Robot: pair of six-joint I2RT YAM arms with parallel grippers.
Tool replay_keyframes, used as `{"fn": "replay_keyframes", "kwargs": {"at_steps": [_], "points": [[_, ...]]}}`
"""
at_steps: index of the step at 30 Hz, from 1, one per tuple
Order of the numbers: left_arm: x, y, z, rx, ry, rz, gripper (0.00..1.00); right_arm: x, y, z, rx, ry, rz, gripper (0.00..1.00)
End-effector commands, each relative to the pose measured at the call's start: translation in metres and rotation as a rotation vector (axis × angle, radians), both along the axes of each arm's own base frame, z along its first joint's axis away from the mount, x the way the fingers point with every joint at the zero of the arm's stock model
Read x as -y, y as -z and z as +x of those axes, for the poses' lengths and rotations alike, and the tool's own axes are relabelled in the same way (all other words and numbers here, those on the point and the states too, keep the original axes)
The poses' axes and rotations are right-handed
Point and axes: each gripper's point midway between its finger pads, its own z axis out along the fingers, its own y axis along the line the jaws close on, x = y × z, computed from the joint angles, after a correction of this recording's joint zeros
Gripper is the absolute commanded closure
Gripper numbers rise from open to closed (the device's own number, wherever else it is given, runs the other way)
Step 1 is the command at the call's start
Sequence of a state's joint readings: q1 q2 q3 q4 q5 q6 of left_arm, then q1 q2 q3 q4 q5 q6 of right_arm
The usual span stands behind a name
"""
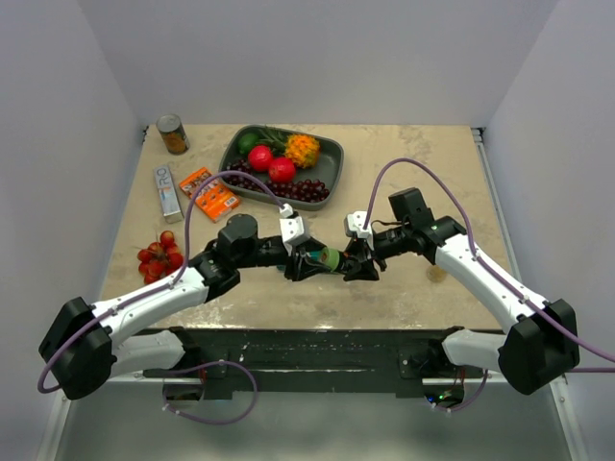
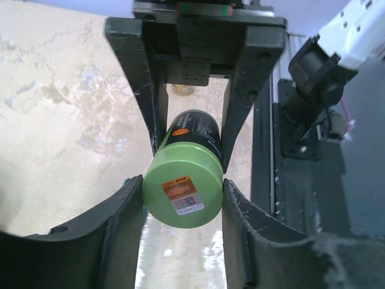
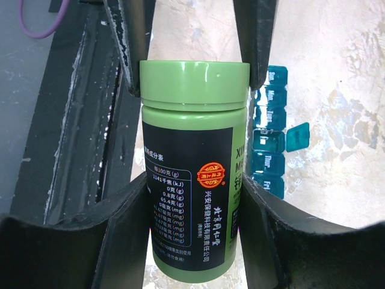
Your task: Sort the pills into containers
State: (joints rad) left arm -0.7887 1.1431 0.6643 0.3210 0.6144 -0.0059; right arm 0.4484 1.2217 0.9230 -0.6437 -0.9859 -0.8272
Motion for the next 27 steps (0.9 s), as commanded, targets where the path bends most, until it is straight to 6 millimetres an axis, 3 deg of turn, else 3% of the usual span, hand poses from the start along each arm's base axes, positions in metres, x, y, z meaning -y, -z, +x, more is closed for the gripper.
{"fn": "replay_keyframes", "kwargs": {"at_steps": [1,2,4,5,6,7,10,14,15,18,19,21,22,25,27], "points": [[0.007,-0.028,0.001,-0.112,-0.043,-0.095,0.86,-0.003,-0.014,-0.003,0.037,-0.020,0.053,1.00],[0.007,-0.031,0.002,-0.201,-0.079,-0.115,0.94,-0.004,-0.014,-0.002,0.038,-0.019,0.051,1.00],[0.005,-0.023,0.007,-0.341,-0.156,-0.085,0.99,-0.003,-0.013,-0.001,0.038,-0.011,0.047,1.00],[0.006,-0.019,0.007,-0.446,-0.185,-0.074,1.00,-0.003,-0.013,0.000,0.038,-0.006,0.045,1.00],[0.008,-0.027,0.009,-0.501,-0.204,-0.078,1.00,-0.003,-0.013,0.000,0.040,-0.006,0.045,1.00],[0.007,-0.018,0.006,-0.583,-0.228,-0.047,1.00,-0.003,-0.013,0.001,0.040,0.000,0.043,1.00],[0.009,-0.029,-0.002,-0.775,-0.247,-0.121,1.00,-0.003,-0.012,0.003,0.043,0.010,0.040,1.00],[0.003,-0.025,0.000,-1.120,-0.416,-0.187,1.00,-0.003,-0.013,0.004,0.045,0.014,0.041,1.00],[0.000,-0.019,-0.001,-1.173,-0.454,-0.166,1.00,-0.002,-0.013,0.004,0.044,0.016,0.041,1.00],[0.003,-0.037,-0.005,-1.217,-0.409,-0.231,1.00,-0.003,-0.013,0.004,0.042,0.017,0.043,1.00],[0.002,-0.044,-0.006,-1.220,-0.395,-0.256,0.96,-0.003,-0.013,0.004,0.040,0.018,0.043,1.00],[0.002,-0.049,-0.005,-1.206,-0.394,-0.269,0.73,-0.003,-0.014,0.004,0.042,0.018,0.043,1.00],[0.001,-0.053,-0.005,-1.185,-0.394,-0.272,0.50,-0.002,-0.014,0.005,0.045,0.021,0.044,1.00],[-0.003,-0.057,-0.008,-1.124,-0.379,-0.258,0.20,-0.002,-0.014,0.004,0.043,0.020,0.045,1.00],[-0.008,-0.056,-0.007,-1.058,-0.376,-0.235,0.11,-0.002,-0.016,0.004,0.044,0.021,0.048,1.00]]}}
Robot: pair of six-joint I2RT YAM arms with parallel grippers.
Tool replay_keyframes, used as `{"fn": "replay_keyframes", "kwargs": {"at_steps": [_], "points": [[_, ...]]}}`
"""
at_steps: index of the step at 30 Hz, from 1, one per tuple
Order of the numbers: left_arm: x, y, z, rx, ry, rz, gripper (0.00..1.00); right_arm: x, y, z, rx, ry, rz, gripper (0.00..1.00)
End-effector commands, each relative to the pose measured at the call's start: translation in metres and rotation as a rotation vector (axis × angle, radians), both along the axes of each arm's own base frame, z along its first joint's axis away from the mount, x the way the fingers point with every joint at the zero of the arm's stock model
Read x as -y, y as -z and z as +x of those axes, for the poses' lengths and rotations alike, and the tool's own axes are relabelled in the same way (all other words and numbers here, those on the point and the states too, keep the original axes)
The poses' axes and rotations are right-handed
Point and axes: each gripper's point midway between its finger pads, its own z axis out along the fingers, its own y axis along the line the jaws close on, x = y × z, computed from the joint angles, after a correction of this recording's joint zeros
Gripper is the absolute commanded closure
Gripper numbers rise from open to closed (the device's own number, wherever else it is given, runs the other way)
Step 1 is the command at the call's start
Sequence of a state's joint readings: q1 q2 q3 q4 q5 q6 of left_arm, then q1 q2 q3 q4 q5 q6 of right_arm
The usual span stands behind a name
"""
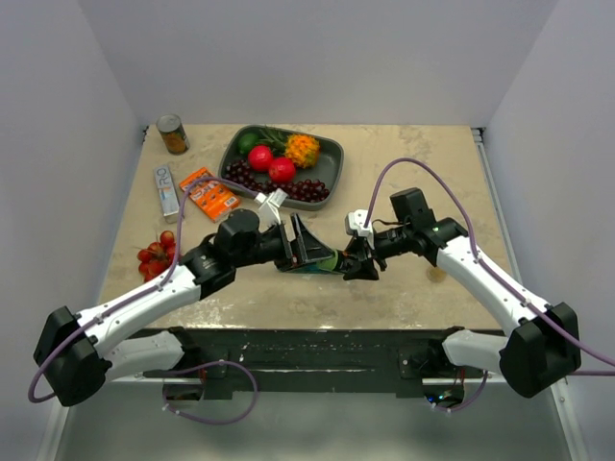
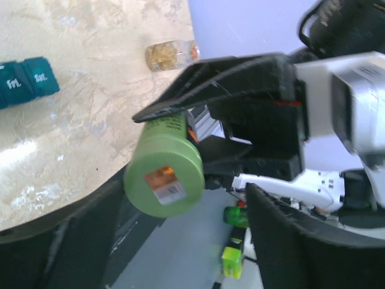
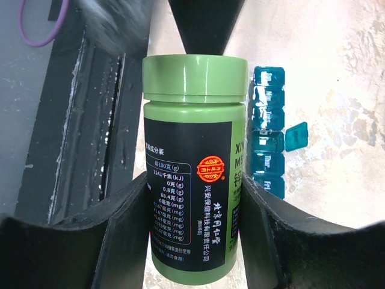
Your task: Sort the pills into containers
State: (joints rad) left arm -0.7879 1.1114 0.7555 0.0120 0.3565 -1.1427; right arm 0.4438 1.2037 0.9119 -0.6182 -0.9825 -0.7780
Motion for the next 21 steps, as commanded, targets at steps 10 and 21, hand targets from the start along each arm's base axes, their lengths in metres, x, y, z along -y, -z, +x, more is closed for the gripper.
{"fn": "replay_keyframes", "kwargs": {"at_steps": [10,21], "points": [[-0.056,-0.003,-0.007,0.414,0.160,0.274,0.01,-0.003,-0.015,-0.001,0.056,-0.030,0.048,1.00],[-0.075,-0.065,-0.011,1.189,0.214,0.248,0.00,-0.002,-0.014,-0.004,0.056,-0.054,0.053,1.00]]}}
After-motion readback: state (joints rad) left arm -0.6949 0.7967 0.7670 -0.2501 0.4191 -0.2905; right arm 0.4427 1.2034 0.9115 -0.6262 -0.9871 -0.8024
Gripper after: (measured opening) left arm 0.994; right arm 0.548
